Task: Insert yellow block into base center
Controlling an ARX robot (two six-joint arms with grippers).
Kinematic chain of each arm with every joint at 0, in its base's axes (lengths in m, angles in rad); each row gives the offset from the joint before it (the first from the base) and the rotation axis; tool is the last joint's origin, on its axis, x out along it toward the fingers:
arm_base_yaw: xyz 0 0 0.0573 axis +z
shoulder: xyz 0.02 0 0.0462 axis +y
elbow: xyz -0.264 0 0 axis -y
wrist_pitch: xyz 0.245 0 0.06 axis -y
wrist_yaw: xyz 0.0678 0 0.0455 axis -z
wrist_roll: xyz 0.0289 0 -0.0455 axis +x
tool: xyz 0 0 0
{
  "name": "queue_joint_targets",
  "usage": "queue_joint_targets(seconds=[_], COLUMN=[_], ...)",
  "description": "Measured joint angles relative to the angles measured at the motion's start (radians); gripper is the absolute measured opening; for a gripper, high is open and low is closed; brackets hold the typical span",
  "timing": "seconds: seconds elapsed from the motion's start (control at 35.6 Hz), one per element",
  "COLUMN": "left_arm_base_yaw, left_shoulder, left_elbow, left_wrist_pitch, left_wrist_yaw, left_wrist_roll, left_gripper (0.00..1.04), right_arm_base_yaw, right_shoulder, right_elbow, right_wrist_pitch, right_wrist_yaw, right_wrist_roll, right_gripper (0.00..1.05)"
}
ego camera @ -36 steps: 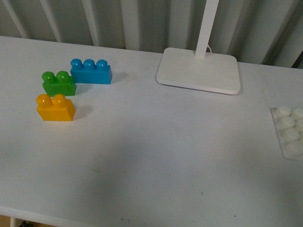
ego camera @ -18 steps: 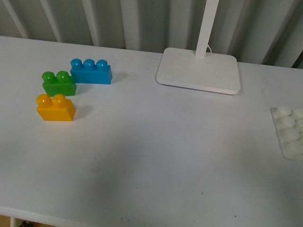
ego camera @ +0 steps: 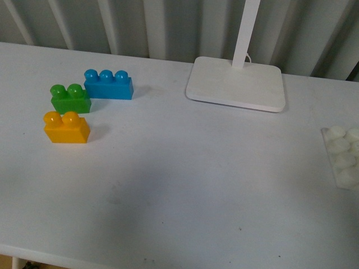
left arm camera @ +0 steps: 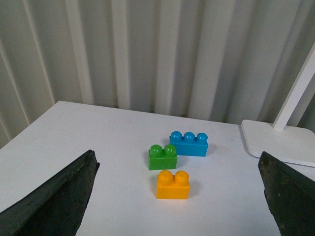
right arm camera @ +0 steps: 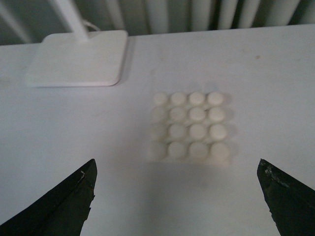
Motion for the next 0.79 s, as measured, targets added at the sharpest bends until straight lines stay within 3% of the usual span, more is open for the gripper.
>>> queue_joint_targets(seconds=[0.11,0.2,0.48,0.79], left_arm_base_yaw=[0.0,0.0,0.0,0.0], left_shoulder=[0.0,0.0,0.0,0.0], left_elbow=[0.0,0.0,0.0,0.0], left_wrist_pitch=[0.0,0.0,0.0,0.0], left_wrist_yaw=[0.0,0.001,0.0,0.0], left_wrist_roll=[0.0,0.0,0.0,0.0], left_gripper=[0.98,0.98,0.98,0.98], right_arm_base_yaw=[-0.086,-0.096,-0.04,-0.003], right_shoulder=[0.373,0.615,1.091,1.239], right_elbow=[0.093,0.165,0.333,0.421], right_wrist_pitch=[0.271,0.382,0.469,0.476], right_wrist_yaw=[-0.031,-0.036,-0.027,0.003], right_wrist_roll=[-0.06,-0.094,-0.13,-0.077], right_gripper=[0.95,0.95,0.95,0.95])
